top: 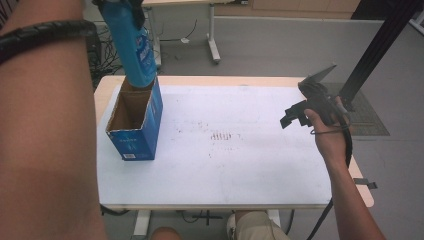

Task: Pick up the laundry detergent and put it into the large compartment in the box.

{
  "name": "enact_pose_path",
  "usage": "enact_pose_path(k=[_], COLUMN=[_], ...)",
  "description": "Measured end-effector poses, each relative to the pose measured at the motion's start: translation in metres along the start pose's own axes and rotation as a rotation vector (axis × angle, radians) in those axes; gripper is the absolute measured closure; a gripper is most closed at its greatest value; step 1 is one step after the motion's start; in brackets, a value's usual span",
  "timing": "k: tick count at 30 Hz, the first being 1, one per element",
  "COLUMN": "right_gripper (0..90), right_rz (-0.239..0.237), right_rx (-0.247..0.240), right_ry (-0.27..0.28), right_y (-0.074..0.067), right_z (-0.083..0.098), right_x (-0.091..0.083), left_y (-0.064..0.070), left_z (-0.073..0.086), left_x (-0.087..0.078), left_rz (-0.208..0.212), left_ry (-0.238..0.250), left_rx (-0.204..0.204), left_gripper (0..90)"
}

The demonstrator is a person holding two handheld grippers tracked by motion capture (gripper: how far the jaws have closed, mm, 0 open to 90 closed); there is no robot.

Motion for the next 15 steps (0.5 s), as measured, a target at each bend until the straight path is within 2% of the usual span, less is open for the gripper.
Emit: enact_pose_path(k=[4,8,15], right_gripper=[7.0,7.1,7.1], right_rz=[0.006,0.013,0.017], right_rx=[0.001,0.0,-0.002], right_ry=[-0.004,-0.007,-0.005], right_y=[-0.001,-0.003,-0.005], right_z=[0.0,-0.001,0.0], right_x=[0.0,0.0,0.0], left_y=[-0.014,-0.022,-0.032], left_z=[0.002,0.002,0.002], left_x=[0.006,0.012,0.025], left_rz=[-0.017,-0.029,-0.016], left_ry=[0.004,-0.002,-0.012], left_rx=[-0.055,-0.078,-0.105], left_gripper=[37.7,37.6,37.6])
Point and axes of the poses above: each handheld gripper's, and its own axes: x roughly forward along the jaws, z roughly out of its underside, y roughly to its right, the point moved 1 cm from there along x, roughly forward along the jaws, and after that the axes turned 3 degrees about -z, right-handed, at the moved point
